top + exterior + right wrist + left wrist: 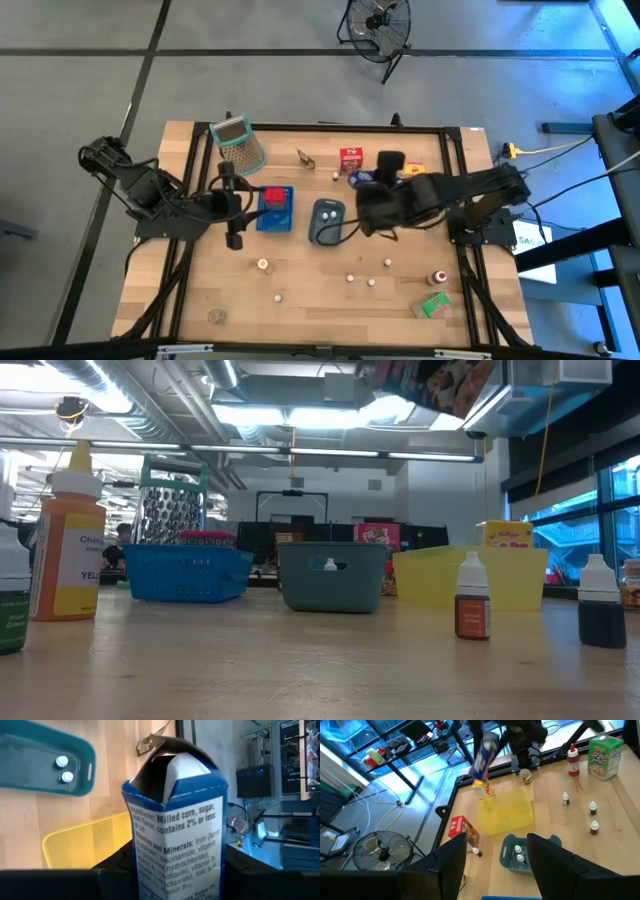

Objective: Pick & Place Kitchen Items
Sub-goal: Put the blue cereal box into the yellow bin

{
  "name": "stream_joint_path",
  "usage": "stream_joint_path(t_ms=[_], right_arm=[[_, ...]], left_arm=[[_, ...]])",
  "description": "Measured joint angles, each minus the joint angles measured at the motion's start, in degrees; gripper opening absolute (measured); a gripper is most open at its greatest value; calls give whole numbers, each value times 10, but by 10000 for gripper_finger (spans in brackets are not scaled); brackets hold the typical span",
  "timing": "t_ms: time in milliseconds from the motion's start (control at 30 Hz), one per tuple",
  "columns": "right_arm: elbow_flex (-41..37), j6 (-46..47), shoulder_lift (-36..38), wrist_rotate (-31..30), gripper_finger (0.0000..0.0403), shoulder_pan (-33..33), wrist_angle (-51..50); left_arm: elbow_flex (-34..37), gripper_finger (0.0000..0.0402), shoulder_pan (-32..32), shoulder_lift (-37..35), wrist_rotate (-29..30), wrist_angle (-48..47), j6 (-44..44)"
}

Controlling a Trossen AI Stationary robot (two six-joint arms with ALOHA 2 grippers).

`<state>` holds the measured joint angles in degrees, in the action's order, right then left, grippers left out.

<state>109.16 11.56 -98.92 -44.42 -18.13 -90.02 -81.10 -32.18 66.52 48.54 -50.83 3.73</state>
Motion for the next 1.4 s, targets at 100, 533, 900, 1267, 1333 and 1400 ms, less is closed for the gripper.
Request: stream_joint_path(t_ms=[100, 533, 900, 1267, 1333, 1400], right_arm=[[0, 8, 35, 9, 151, 0, 0], [-18, 116, 278, 131, 151, 0, 0], [-301, 198, 473, 101, 151, 0, 88], [-626, 28, 493, 52, 151, 27, 571], [-670, 8, 481, 53, 151, 43, 667], [-711, -5, 469, 54, 151, 58, 767]], left_arm=[[0, 201, 8, 0, 0, 0, 1], [0, 201, 32, 0, -3, -6, 32], [0, 202, 31, 0, -56, -52, 95], [0, 202, 31, 0, -56, -57, 101], [0, 202, 31, 0, -56, -58, 101], [0, 201, 31, 0, -56, -60, 101]])
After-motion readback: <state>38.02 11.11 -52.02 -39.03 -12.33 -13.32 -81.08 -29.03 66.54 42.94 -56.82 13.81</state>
